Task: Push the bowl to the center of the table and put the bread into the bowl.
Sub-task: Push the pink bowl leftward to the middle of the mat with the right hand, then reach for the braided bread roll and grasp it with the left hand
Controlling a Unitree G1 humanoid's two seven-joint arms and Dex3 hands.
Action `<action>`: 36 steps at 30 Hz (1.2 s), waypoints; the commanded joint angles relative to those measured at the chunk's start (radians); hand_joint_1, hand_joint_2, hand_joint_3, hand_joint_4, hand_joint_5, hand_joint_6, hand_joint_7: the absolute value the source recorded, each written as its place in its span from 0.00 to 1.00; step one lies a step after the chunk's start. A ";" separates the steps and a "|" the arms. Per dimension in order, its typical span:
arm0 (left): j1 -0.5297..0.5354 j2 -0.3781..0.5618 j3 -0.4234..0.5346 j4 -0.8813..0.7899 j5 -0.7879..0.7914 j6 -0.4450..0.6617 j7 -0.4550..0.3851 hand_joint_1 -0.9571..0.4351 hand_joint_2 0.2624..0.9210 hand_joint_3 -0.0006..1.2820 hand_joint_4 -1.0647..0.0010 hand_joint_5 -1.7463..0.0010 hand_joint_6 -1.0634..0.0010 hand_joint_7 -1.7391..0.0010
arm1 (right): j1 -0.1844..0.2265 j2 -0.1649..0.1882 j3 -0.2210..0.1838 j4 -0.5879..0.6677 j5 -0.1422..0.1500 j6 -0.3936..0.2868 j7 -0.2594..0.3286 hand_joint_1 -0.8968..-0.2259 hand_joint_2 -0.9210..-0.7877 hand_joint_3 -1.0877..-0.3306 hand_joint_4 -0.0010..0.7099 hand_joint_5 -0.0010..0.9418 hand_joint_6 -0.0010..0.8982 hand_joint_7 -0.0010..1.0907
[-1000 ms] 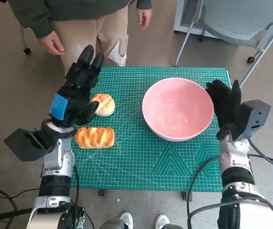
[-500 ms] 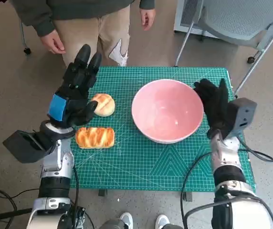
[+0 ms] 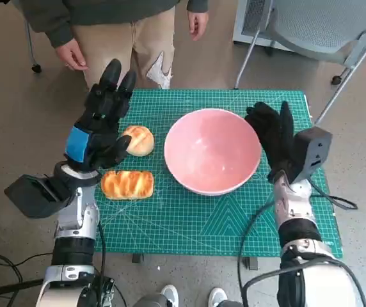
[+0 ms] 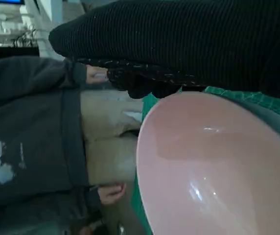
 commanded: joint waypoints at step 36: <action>0.027 -0.001 0.007 -0.060 -0.015 0.018 0.019 0.18 1.00 0.36 1.00 1.00 1.00 0.90 | 0.123 -0.075 0.167 -0.384 -0.135 -0.546 -0.057 0.31 0.00 0.35 0.29 0.01 0.25 0.08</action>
